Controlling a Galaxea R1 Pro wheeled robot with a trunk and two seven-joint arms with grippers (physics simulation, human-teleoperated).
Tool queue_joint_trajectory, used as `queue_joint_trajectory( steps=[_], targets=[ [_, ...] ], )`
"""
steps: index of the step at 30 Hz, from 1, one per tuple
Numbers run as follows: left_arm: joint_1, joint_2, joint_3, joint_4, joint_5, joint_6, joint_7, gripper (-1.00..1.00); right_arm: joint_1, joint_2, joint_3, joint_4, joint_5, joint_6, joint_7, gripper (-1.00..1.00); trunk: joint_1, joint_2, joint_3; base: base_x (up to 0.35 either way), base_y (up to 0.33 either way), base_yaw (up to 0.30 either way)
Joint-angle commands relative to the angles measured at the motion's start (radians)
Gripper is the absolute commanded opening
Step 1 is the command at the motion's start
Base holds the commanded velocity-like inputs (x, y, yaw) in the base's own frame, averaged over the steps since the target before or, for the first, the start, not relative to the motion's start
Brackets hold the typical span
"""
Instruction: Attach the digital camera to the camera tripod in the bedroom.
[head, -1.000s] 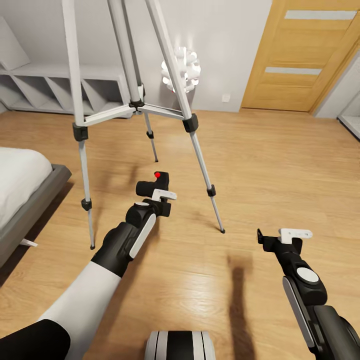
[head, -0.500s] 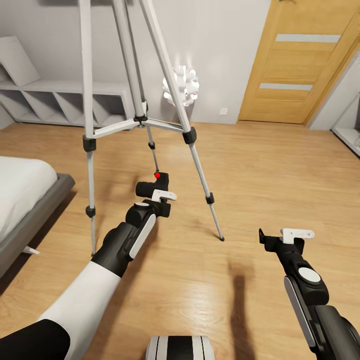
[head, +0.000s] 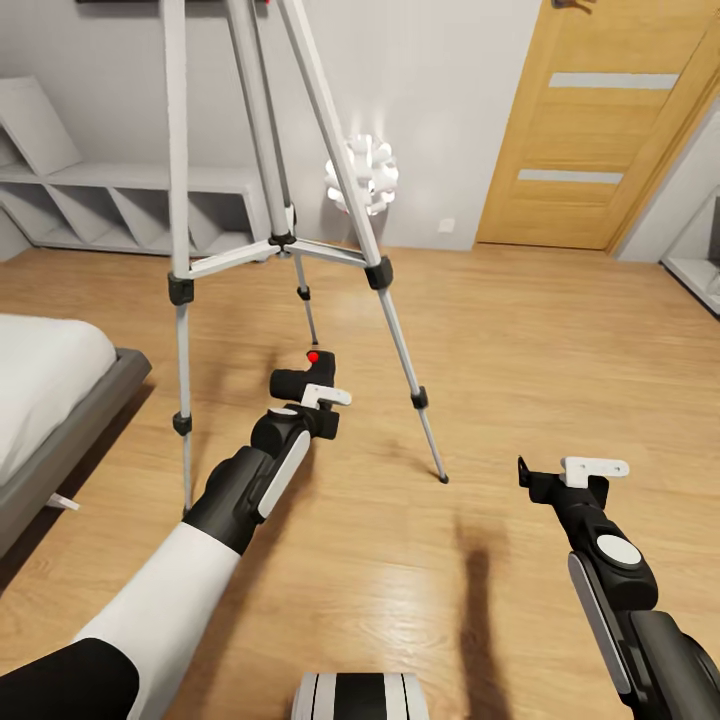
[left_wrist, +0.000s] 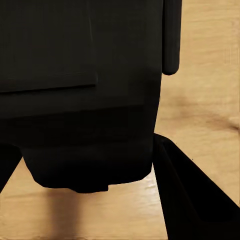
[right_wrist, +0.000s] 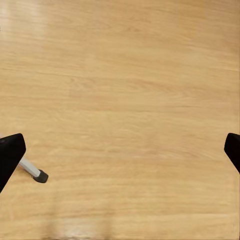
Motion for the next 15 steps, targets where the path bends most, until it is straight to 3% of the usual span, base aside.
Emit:
queue_joint_trajectory(
  steps=[1,15],
  targets=[
    [-0.001,0.0,-0.002,0.002,0.007,0.004,0.008,-1.0,0.0,-0.001,0.001,-0.001,-0.002,0.006,-0.004,1.0,-0.001,0.0,-0.001,-0.267,0.0,0.0],
    [-0.001,0.0,-0.002,0.006,0.007,0.003,0.008,-1.0,-0.001,-0.001,0.002,-0.001,-0.002,0.006,-0.004,1.0,-0.001,0.0,-0.001,-0.337,0.0,0.0]
  ],
)
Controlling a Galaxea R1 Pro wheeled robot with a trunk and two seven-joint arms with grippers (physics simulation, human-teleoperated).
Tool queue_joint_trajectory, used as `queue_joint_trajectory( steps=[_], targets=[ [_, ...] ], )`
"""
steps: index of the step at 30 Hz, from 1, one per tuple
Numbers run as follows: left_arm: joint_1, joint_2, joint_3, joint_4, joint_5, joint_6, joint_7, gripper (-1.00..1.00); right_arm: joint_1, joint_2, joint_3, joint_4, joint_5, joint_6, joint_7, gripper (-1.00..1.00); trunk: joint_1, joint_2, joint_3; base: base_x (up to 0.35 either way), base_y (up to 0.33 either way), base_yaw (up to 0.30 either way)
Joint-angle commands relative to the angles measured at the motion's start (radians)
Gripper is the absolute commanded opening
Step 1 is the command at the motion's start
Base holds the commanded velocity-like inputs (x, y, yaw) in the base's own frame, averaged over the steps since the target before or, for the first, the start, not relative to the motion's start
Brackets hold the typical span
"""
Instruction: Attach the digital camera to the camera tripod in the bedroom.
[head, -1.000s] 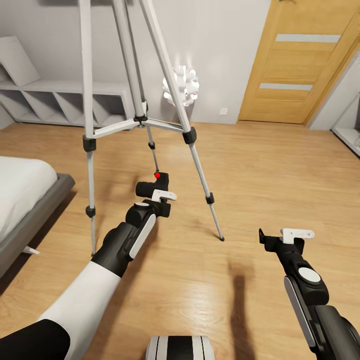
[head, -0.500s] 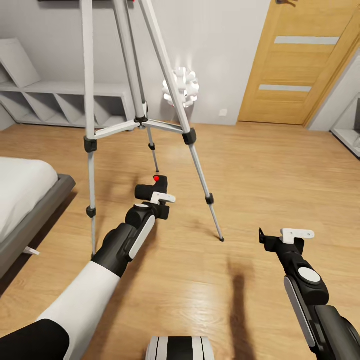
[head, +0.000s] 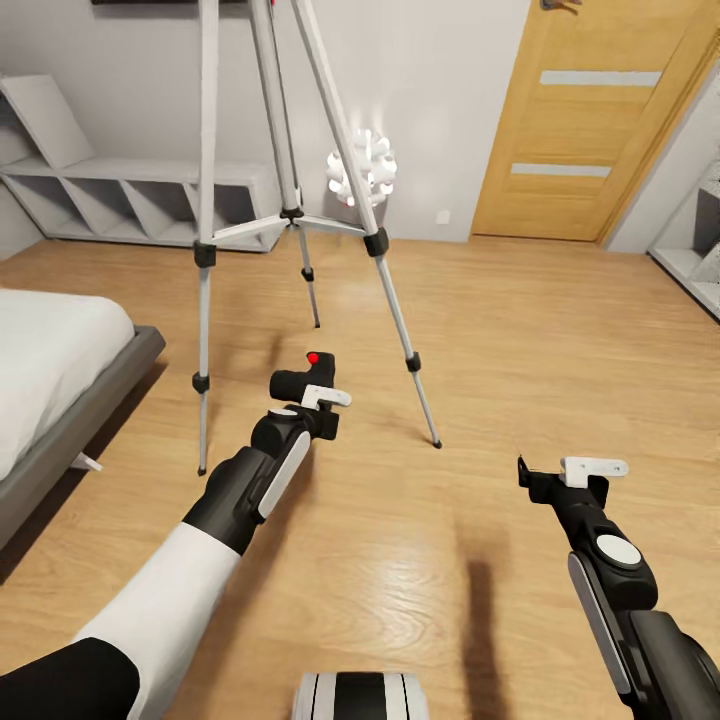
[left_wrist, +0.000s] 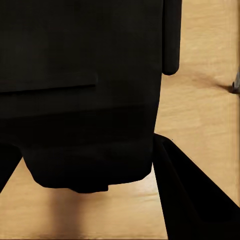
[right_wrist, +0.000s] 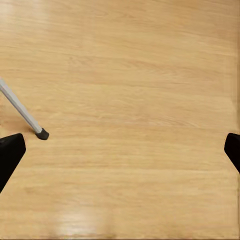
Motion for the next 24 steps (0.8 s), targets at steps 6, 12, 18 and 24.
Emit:
queue_joint_trajectory(
  steps=[6,12,18,24],
  targets=[
    [-0.001,0.0,-0.002,-0.005,0.007,0.004,0.008,-1.0,0.0,-0.001,0.0,-0.001,-0.002,0.006,-0.005,1.0,-0.001,0.0,-0.001,-0.101,0.0,0.0],
    [-0.001,0.0,-0.002,-0.002,0.007,0.004,0.008,-1.0,-0.001,-0.001,0.0,-0.001,-0.002,0.006,-0.005,1.0,-0.001,0.0,0.003,-0.003,0.0,0.0],
    [-0.001,0.0,-0.002,-0.001,0.007,0.004,0.008,-1.0,-0.001,-0.001,0.0,-0.001,-0.002,0.006,-0.005,1.0,-0.001,0.0,0.003,0.0,0.0,0.0],
    [-0.001,0.0,-0.002,0.007,0.007,0.004,0.008,-1.0,0.0,-0.001,0.0,-0.001,-0.002,0.006,-0.005,1.0,-0.002,0.0,0.007,0.0,0.0,0.0]
  ],
)
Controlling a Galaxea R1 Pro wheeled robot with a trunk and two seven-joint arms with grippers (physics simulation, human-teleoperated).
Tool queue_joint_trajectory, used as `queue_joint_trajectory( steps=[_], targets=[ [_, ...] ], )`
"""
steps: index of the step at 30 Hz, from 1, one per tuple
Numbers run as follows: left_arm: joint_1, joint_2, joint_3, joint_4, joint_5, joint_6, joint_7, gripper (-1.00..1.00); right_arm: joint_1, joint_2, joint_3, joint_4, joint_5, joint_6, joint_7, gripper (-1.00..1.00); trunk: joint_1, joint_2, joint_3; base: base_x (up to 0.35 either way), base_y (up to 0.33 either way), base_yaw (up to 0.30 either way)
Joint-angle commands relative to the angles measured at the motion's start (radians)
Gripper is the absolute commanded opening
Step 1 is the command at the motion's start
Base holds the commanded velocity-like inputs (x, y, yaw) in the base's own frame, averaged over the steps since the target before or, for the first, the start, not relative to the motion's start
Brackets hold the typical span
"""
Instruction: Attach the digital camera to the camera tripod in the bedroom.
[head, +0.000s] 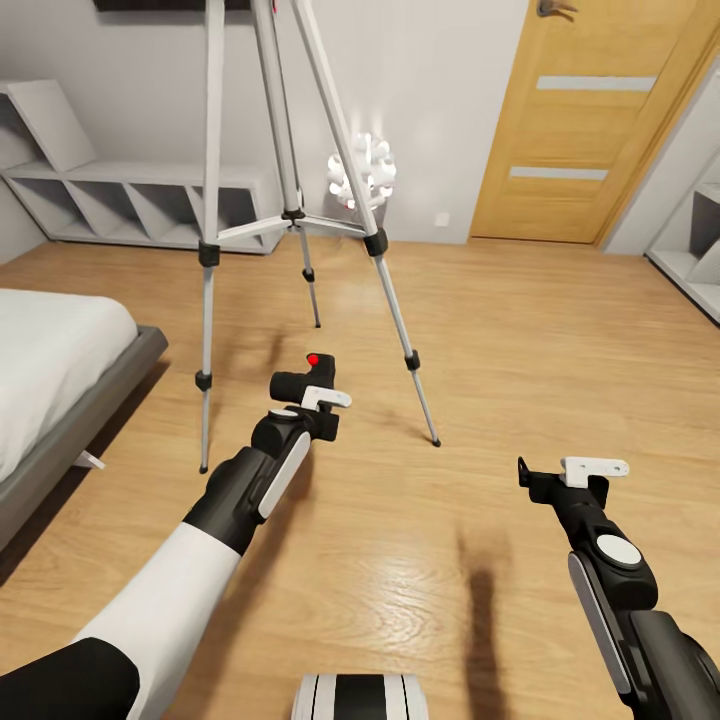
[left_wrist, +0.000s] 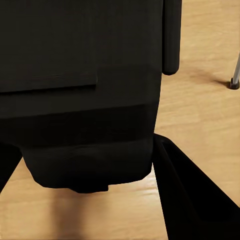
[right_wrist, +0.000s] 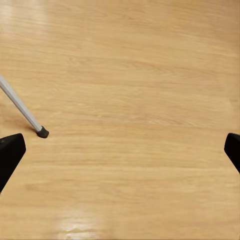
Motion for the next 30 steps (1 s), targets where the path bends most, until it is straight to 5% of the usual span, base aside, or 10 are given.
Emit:
queue_joint_trajectory(
  steps=[1,19,30],
  targets=[
    [-0.001,0.0,-0.002,0.001,0.008,0.004,0.008,-1.0,-0.001,-0.001,0.001,-0.001,-0.002,0.006,-0.005,1.0,-0.001,0.0,0.003,0.0,0.0,0.0],
    [0.001,0.002,-0.002,0.088,0.008,-0.002,0.008,-1.0,0.0,0.0,0.004,-0.001,-0.002,0.006,-0.005,1.0,-0.009,0.004,0.073,0.0,0.0,0.0],
    [0.002,0.002,-0.002,0.118,0.008,-0.006,0.008,-1.0,0.0,0.001,0.004,-0.001,-0.002,0.006,-0.005,1.0,-0.051,0.081,0.107,0.0,0.0,0.0]
  ],
)
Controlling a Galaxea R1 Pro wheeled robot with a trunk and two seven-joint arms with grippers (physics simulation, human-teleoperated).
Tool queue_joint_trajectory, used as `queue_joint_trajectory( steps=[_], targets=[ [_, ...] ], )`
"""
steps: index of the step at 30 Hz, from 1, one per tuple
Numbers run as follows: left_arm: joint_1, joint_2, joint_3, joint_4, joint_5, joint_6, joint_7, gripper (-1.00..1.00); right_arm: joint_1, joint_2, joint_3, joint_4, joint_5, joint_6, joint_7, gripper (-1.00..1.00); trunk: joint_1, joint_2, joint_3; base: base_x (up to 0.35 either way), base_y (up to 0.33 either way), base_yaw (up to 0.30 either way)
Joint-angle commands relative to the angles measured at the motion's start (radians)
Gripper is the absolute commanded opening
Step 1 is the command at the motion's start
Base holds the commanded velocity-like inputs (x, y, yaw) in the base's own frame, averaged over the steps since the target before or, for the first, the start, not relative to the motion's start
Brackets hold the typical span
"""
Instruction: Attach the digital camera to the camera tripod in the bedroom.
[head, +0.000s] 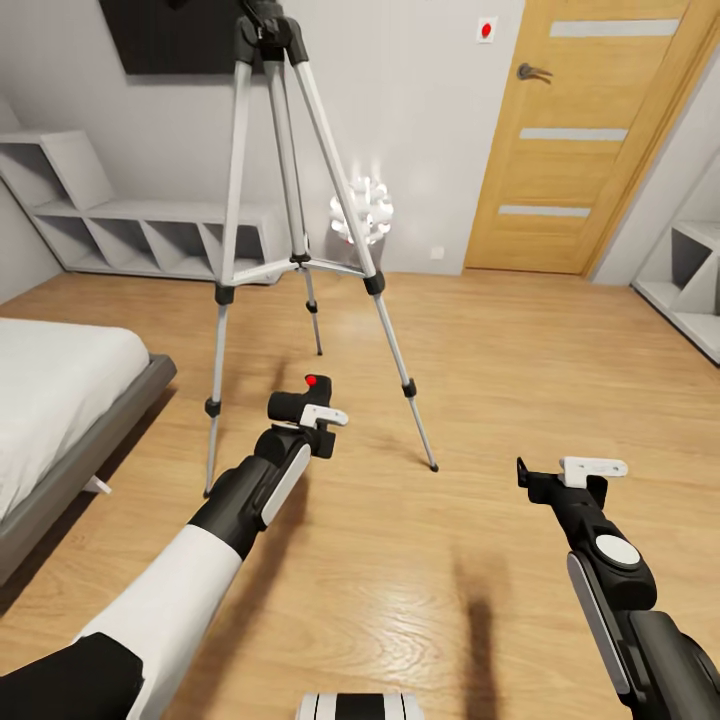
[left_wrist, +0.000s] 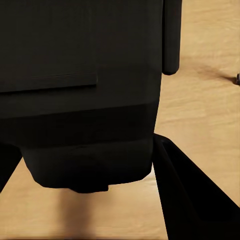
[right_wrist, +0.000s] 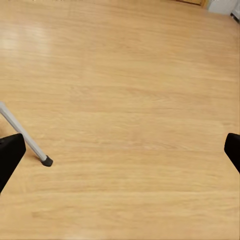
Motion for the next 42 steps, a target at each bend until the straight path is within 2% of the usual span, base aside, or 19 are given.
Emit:
queue_joint_trajectory(
  steps=[1,29,36,42],
  targets=[
    [-0.001,0.0,-0.002,0.004,0.008,0.004,0.008,-1.0,-0.001,-0.001,0.001,-0.001,-0.002,0.006,-0.005,1.0,-0.004,0.007,0.002,0.0,0.0,0.0],
    [0.0,0.0,-0.002,0.079,0.008,-0.001,0.007,-1.0,-0.001,-0.001,0.0,-0.001,-0.002,0.006,-0.005,1.0,-0.111,0.203,0.09,0.0,0.0,0.0],
    [0.0,0.0,-0.002,0.134,0.008,-0.055,0.007,-1.0,-0.001,-0.001,0.001,-0.001,-0.002,0.006,-0.005,1.0,-0.138,0.252,0.112,0.0,0.0,0.0],
    [0.0,0.0,-0.002,0.174,0.008,-0.065,0.007,-1.0,-0.001,-0.001,0.002,0.0,-0.002,0.005,-0.003,1.0,-0.161,0.294,0.131,0.0,0.0,0.0]
  ],
)
